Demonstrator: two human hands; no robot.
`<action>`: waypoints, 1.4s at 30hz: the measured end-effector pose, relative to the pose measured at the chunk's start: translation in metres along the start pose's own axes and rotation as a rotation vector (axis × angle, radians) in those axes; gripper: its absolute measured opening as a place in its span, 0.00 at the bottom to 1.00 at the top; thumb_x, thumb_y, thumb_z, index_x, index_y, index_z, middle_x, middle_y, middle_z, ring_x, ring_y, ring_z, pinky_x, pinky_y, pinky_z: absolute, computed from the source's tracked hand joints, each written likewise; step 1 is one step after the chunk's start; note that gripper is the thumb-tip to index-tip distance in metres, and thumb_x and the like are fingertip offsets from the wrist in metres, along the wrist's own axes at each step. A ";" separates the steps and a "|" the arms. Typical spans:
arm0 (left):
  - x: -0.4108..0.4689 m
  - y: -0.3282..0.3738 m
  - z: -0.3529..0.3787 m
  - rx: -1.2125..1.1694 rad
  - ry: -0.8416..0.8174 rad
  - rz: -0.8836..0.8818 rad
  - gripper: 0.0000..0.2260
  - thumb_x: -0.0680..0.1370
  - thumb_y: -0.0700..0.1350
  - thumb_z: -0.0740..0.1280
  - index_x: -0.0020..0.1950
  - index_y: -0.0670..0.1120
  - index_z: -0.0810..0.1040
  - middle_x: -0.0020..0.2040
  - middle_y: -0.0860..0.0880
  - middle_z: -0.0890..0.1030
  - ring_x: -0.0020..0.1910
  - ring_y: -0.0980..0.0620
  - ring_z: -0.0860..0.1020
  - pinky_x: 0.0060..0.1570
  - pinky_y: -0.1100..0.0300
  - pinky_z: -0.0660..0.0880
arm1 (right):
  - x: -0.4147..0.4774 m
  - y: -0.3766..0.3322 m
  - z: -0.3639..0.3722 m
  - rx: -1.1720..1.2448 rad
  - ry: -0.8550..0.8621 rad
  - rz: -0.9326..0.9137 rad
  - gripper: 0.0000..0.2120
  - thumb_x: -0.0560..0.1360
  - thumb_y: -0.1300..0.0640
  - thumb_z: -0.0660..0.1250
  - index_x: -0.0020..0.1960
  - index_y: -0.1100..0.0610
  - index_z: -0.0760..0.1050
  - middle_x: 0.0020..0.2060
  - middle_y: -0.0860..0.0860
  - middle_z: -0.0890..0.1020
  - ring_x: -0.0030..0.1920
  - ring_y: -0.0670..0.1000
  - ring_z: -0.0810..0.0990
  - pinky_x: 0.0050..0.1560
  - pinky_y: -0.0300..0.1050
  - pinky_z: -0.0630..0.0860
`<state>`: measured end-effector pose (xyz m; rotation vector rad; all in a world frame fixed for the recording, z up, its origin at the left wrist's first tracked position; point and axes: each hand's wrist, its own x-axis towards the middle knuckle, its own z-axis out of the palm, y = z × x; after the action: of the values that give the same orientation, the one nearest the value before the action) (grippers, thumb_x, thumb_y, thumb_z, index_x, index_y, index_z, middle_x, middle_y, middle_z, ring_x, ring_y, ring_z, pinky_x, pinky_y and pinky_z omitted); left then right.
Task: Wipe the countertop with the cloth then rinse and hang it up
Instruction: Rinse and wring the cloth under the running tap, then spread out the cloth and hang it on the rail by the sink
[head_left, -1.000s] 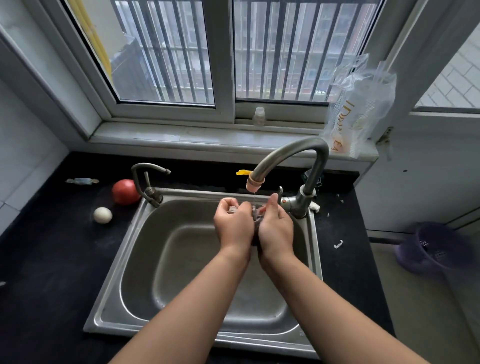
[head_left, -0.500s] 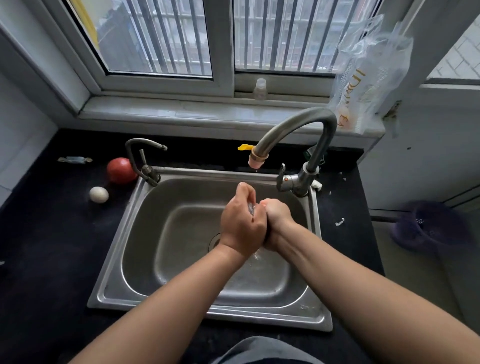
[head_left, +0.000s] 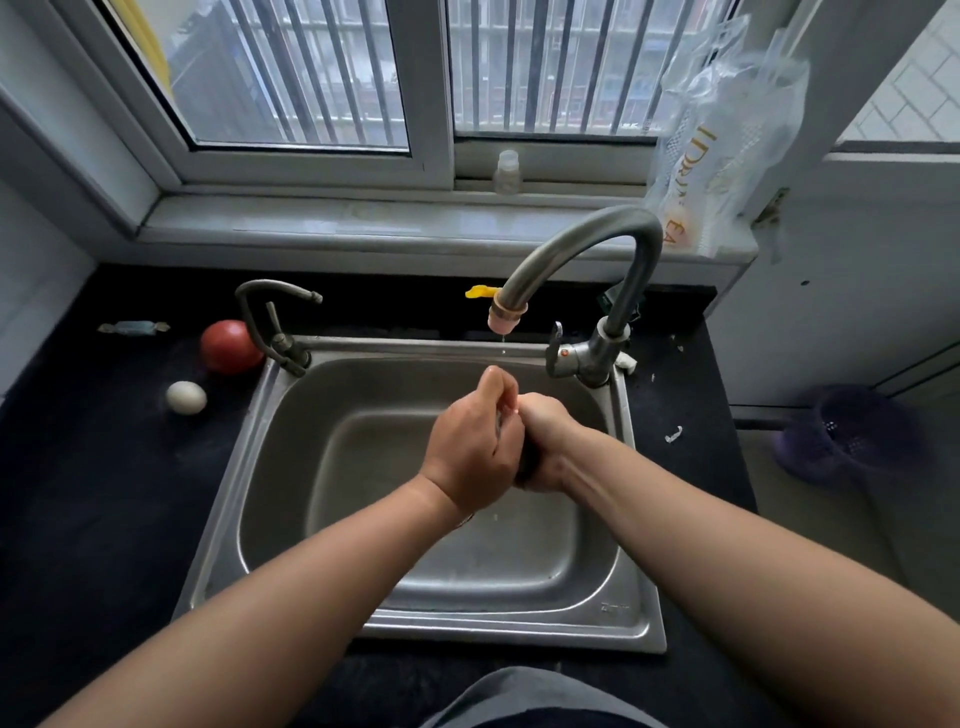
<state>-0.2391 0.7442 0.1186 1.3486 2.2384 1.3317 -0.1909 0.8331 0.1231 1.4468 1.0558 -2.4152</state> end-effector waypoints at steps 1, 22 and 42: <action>0.000 -0.002 -0.001 -0.014 -0.004 -0.012 0.03 0.73 0.43 0.59 0.44 0.45 0.67 0.32 0.54 0.69 0.31 0.49 0.68 0.33 0.54 0.67 | -0.001 -0.002 -0.002 0.004 -0.034 -0.029 0.20 0.76 0.58 0.57 0.26 0.57 0.72 0.25 0.55 0.78 0.26 0.53 0.80 0.27 0.41 0.76; -0.019 0.012 -0.031 -0.287 0.155 -0.484 0.11 0.78 0.48 0.65 0.43 0.40 0.74 0.39 0.43 0.80 0.41 0.48 0.77 0.45 0.53 0.75 | -0.049 0.024 -0.072 -1.134 0.072 -0.707 0.16 0.68 0.62 0.73 0.54 0.53 0.79 0.47 0.49 0.82 0.46 0.47 0.81 0.51 0.39 0.77; -0.019 0.020 -0.077 -0.240 -0.067 -0.238 0.06 0.72 0.43 0.73 0.44 0.55 0.81 0.39 0.56 0.83 0.37 0.61 0.79 0.40 0.69 0.75 | -0.035 0.026 -0.050 -0.883 0.056 -0.898 0.09 0.71 0.55 0.72 0.36 0.43 0.77 0.32 0.42 0.83 0.37 0.42 0.82 0.39 0.39 0.74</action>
<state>-0.2603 0.6869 0.1738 0.9963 2.0425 1.3929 -0.1245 0.8369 0.1240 0.7822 2.7316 -1.7335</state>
